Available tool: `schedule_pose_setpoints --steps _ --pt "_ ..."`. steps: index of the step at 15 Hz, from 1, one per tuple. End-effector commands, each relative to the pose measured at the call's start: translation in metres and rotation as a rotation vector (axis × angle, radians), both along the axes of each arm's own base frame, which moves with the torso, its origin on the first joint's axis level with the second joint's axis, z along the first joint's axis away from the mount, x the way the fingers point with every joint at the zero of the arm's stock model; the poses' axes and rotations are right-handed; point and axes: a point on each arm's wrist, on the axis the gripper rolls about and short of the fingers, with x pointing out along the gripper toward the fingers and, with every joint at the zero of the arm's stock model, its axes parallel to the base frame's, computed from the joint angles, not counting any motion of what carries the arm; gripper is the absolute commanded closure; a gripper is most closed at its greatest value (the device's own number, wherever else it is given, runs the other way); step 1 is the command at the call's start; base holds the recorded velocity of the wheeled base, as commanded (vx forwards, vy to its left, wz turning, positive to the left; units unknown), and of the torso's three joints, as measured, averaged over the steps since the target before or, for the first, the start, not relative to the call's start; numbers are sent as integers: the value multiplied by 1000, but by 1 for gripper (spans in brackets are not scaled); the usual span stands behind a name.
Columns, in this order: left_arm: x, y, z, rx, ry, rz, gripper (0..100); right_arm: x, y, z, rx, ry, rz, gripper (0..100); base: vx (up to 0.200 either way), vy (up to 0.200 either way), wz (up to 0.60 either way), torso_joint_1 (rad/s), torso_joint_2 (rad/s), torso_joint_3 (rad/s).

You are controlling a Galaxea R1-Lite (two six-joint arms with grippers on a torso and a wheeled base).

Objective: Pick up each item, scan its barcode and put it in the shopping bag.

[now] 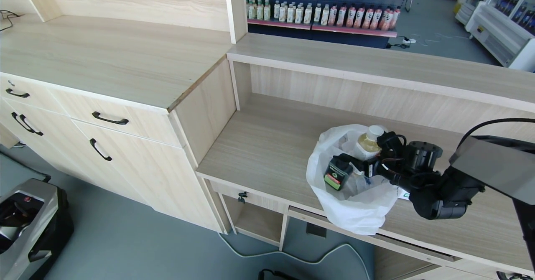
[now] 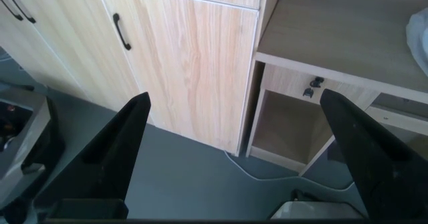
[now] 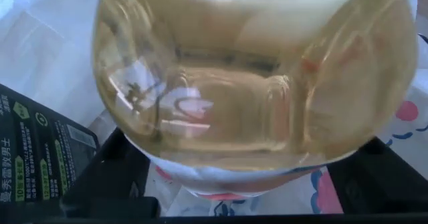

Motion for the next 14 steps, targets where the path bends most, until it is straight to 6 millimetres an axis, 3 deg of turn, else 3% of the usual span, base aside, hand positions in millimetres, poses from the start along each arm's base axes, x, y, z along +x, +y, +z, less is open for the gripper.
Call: schedule_pose_setpoints --steps 1,2,3,4,6,8,11,12,14 --pt "0 0 0 0 0 1 0 -2 -2 15 7 -22 -3 0 0 0 0 0 0 0" --pt "0 0 0 0 0 1 0 -7 -2 31 13 -38 -4 0 0 0 0 0 0 0" --pt "0 0 0 0 0 1 0 -23 -6 65 24 -41 -14 0 0 0 0 0 0 0" --pt "0 0 0 0 0 1 0 -35 -11 81 26 -36 -25 0 0 0 0 0 0 0" --pt "0 0 0 0 0 1 0 -86 -33 114 25 -16 -87 0 0 0 0 0 0 0" --pt "0 0 0 0 0 1 0 -128 -45 132 24 -37 -137 0 0 0 0 0 0 0" --pt "0 0 0 0 0 1 0 -180 -55 135 10 -44 -199 0 0 0 0 0 0 0" --pt "0 0 0 0 0 1 0 -202 -55 147 6 -68 -220 0 0 0 0 0 0 0" --pt "0 0 0 0 0 1 0 -214 -59 158 -49 -100 -282 0 0 0 -300 1 -1 1"
